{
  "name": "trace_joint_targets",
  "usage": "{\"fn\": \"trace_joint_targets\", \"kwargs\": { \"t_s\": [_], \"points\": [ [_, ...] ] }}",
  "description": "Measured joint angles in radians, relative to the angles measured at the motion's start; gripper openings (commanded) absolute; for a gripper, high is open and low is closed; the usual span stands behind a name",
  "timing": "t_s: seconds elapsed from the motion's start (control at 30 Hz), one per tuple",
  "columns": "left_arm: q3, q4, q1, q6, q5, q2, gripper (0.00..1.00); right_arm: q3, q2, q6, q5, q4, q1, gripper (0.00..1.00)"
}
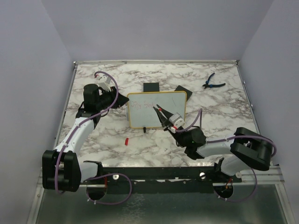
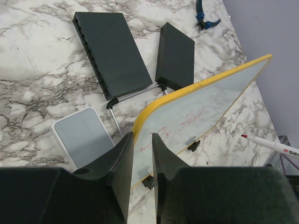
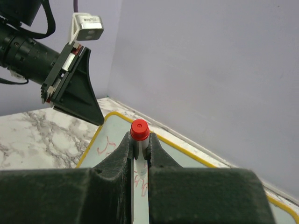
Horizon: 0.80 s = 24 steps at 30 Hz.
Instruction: Write a sentence on the whiteboard
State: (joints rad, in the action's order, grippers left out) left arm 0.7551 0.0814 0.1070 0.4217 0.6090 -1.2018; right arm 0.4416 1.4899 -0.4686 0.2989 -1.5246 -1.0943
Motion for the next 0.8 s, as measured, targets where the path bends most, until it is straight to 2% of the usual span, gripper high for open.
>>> {"fn": "trace_joint_targets", "kwargs": {
  "t_s": [0.3,0.8],
  "points": [
    [0.000,-0.001,0.000,0.000,0.000,0.002,0.23,-0.022,-0.059,-0.022,0.024,0.000,0.000,0.01],
    [0.000,-0.001,0.000,0.000,0.000,0.002,0.23,-0.025,-0.034,-0.042,0.047,0.001,0.045,0.01]
  ]
}}
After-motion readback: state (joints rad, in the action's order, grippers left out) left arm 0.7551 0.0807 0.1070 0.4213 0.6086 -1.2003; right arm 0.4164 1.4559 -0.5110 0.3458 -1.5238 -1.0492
